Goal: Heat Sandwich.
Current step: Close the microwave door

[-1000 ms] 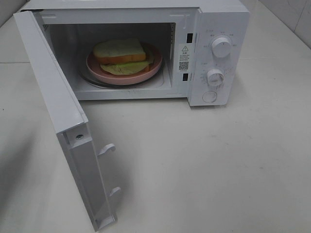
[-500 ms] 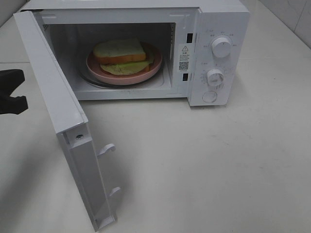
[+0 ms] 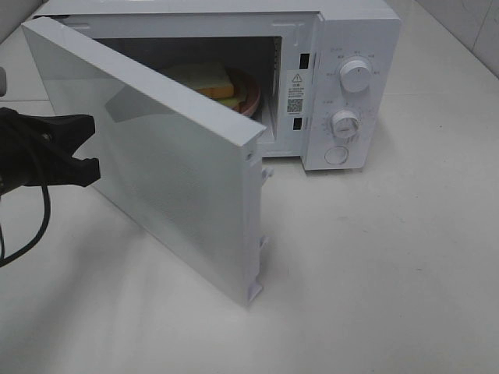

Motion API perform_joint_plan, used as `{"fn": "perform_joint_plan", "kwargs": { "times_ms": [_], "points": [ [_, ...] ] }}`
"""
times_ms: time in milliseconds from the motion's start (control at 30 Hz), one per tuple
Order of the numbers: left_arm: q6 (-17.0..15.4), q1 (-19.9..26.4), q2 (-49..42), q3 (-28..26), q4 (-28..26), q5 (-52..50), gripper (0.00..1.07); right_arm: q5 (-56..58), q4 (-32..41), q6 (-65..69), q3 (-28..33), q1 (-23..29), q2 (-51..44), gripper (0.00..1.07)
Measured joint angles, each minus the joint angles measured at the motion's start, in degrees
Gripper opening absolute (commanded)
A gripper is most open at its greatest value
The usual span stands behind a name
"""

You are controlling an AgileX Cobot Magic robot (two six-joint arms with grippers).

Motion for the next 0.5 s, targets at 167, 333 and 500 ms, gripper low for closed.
{"fn": "perform_joint_plan", "kwargs": {
  "times_ms": [167,333,500],
  "points": [
    [3.09,-4.13,1.03,-1.26,-6.93,-0.06,0.0,0.0,0.0,0.0,0.0,0.0,0.0,0.76],
    [4.53,-7.62,2.35,-2.92,-12.2,-0.06,0.0,0.0,0.0,0.0,0.0,0.0,0.0,0.76],
    [6.76,-11.0,3.67,-5.16,-17.07,-0.06,0.0,0.0,0.0,0.0,0.0,0.0,0.0,0.76]
  ]
}}
